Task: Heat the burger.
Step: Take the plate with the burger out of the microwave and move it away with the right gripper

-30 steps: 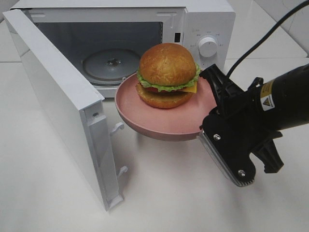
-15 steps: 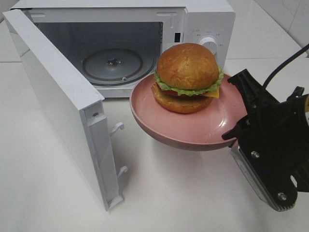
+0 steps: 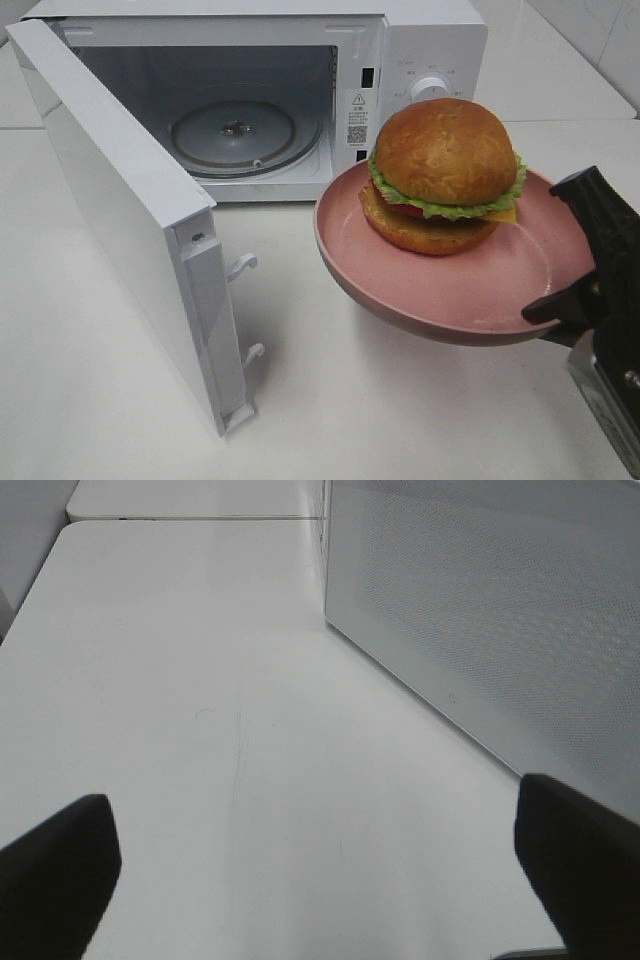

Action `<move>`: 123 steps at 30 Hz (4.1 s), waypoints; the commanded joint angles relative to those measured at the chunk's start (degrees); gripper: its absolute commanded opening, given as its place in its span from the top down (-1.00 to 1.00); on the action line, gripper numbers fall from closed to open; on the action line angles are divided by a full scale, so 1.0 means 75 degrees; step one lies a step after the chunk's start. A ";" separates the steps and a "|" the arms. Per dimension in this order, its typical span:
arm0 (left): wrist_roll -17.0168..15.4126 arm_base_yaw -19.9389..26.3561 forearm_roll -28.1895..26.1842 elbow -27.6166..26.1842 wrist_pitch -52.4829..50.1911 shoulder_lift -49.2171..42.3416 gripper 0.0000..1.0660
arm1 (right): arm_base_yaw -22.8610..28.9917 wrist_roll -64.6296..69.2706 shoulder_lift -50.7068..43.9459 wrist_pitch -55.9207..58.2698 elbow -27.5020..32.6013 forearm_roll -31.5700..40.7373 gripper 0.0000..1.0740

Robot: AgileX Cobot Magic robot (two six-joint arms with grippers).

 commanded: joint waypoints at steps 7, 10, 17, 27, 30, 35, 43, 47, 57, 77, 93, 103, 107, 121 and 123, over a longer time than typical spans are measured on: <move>0.0000 0.0023 -0.0023 0.0031 -0.0107 -0.0145 -0.87 | -0.0038 0.0489 -0.1199 0.0367 0.0237 -0.0283 0.93; 0.0000 0.0023 -0.0023 0.0031 -0.0107 -0.0145 -0.87 | -0.0038 0.0649 -0.1505 0.0688 0.0237 -0.0413 0.93; 0.0000 0.0023 -0.0023 0.0031 -0.0107 -0.0145 -0.87 | -0.0038 0.1100 -0.1956 0.1383 0.0244 -0.0642 0.93; 0.0000 0.0023 -0.0023 0.0031 -0.0107 -0.0145 -0.87 | -0.0038 0.2475 -0.2269 0.1856 0.0413 -0.1367 0.94; 0.0000 0.0023 -0.0023 0.0031 -0.0107 -0.0145 -0.87 | -0.0038 0.3002 -0.2269 0.1956 0.0413 -0.1742 0.96; 0.0000 0.0023 -0.0023 0.0031 -0.0107 -0.0145 -0.87 | -0.0038 0.3980 -0.2269 0.1963 0.0413 -0.2284 1.00; 0.0000 0.0023 -0.0023 0.0031 -0.0107 -0.0145 -0.87 | -0.0038 0.5325 -0.2269 0.2529 0.0420 -0.3147 1.00; 0.0000 0.0023 -0.0023 0.0031 -0.0107 -0.0145 -0.87 | -0.0038 0.6028 -0.2269 0.3102 0.0512 -0.3636 1.00; 0.0000 0.0023 -0.0023 0.0031 -0.0107 -0.0145 -0.87 | -0.0038 0.7609 -0.2269 0.3950 0.0519 -0.4263 1.00; 0.0000 0.0023 -0.0023 0.0031 -0.0107 -0.0145 -0.87 | -0.0038 1.0298 -0.1795 0.6005 0.0413 -0.4973 0.99; 0.0000 0.0023 -0.0023 0.0031 -0.0107 -0.0145 -0.87 | -0.0038 1.2185 -0.1696 0.6608 0.0290 -0.4966 0.98; 0.0000 0.0023 -0.0023 0.0031 -0.0107 -0.0145 -0.87 | -0.0038 1.3667 -0.0443 0.6417 0.0290 -0.4996 0.96; 0.0000 0.0023 -0.0023 0.0031 -0.0107 -0.0145 -0.87 | -0.0038 1.4278 -0.0015 0.6257 0.0290 -0.4996 0.94; 0.0000 0.0023 -0.0023 0.0031 -0.0107 -0.0145 -0.87 | -0.0038 1.6012 0.1994 0.6219 -0.0183 -0.5004 0.93; 0.0000 0.0023 -0.0023 0.0031 -0.0107 -0.0145 -0.87 | -0.0038 1.6249 0.2322 0.6157 -0.0260 -0.4996 0.92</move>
